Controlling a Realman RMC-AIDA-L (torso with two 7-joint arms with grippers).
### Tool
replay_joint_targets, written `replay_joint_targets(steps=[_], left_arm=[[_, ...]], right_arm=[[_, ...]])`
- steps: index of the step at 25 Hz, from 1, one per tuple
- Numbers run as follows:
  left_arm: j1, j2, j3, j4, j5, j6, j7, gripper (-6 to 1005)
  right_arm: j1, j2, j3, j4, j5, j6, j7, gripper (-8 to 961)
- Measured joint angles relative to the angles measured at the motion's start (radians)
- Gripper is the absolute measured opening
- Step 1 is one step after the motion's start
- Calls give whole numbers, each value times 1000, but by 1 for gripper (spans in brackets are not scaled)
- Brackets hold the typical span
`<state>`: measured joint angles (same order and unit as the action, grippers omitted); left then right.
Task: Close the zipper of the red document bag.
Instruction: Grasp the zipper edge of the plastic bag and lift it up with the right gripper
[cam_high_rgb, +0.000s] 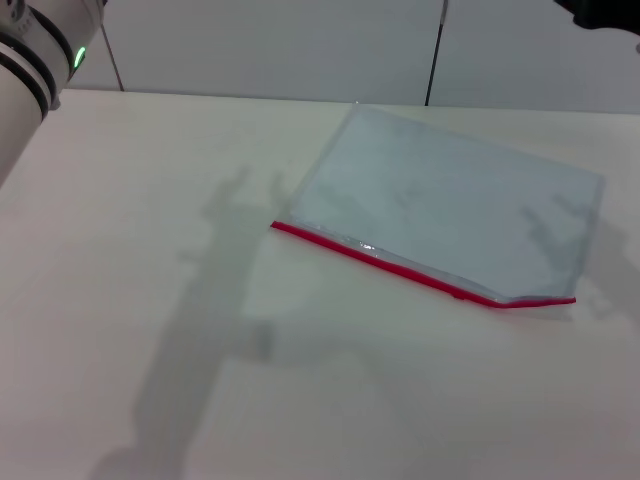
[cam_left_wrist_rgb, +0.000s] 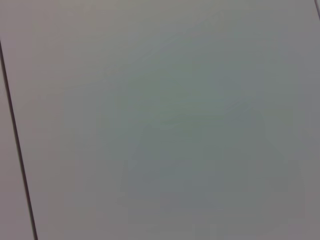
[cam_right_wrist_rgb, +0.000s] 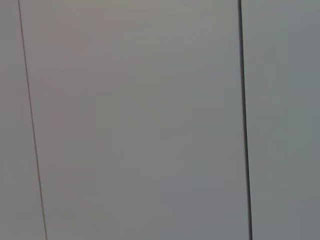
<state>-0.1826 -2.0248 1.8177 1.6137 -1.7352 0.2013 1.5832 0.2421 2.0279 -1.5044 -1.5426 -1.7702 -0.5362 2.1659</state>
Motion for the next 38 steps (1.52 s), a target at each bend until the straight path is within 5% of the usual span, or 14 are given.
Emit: replay_joint_targets(steps=[22,27,33,38], left_arm=[[19,4,3,2,0,-32,-1,495],[31,9,-14,3,-14,-98,-9,503],[41,41,-19,-6,-38,-150,-9,508],[39,42,-27,-23,-39,-183,-12,508]], right_arm=[[-7,-1,6,14,-41,-19,-11,519],[-9,-5,94,18,-58,-209,-33,550],[-4,-5,233,19,-91,-484,-120,579],[7,-4,253,18,-228,-605,-132,589]])
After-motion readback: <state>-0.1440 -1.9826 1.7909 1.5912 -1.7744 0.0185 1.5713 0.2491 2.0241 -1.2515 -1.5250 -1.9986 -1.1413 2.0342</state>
